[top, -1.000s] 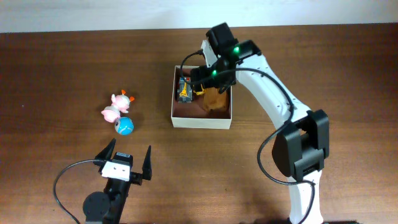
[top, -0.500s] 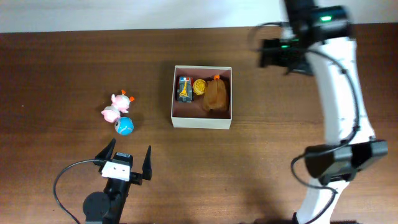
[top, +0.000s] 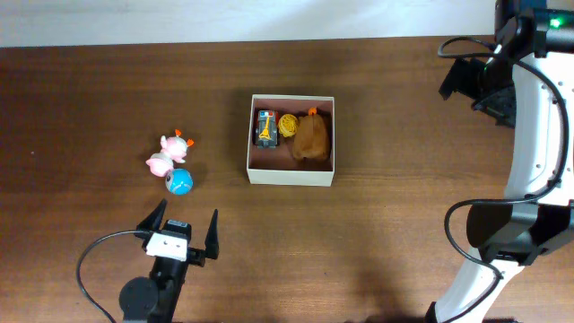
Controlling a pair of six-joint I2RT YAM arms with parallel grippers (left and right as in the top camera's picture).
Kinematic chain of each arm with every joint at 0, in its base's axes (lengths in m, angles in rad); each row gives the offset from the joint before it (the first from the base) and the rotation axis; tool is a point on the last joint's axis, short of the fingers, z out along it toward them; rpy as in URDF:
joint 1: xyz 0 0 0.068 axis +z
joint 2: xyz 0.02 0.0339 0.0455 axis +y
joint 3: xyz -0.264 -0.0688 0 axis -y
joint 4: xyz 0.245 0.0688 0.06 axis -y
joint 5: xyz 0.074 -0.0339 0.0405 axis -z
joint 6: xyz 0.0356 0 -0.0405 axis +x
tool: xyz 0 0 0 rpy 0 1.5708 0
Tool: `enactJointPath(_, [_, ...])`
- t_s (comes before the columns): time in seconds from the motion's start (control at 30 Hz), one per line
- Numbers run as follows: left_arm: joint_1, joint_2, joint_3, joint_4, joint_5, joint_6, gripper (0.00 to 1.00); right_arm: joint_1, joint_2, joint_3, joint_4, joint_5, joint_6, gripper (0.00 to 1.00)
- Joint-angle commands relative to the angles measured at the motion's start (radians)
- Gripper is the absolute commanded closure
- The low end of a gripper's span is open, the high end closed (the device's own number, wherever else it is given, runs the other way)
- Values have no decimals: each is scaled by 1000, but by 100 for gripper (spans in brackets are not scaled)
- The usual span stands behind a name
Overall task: Pack container
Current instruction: 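Release the yellow toy and raise the right gripper away, then reach the left gripper down to the pink plush pig and grasp it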
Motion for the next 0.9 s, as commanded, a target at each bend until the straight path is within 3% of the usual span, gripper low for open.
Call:
enactJointPath(0.0, [5, -8, 0, 53, 42, 11, 0, -1, 5, -1, 0, -15, 12, 1])
enactJointPath(0.13, [5, 48, 129, -124, -74, 2, 0, 0, 5, -1, 0, -15, 12, 1])
enactJointPath(0.27, [5, 264, 365, -298, -192, 40, 0, 0, 5, -1, 0, -15, 12, 1])
enactJointPath(0.63, [4, 966, 938, -734, -145, 39, 1, 0, 5, -1, 0, -15, 12, 1])
enactJointPath(0.77, [4, 1139, 984, -755, -22, 39, 1, 0, 5, -1, 0, -15, 12, 2])
enactJointPath(0.87, [4, 1241, 984, -728, -10, 40, 0, 0, 5, -1, 0, -15, 12, 1])
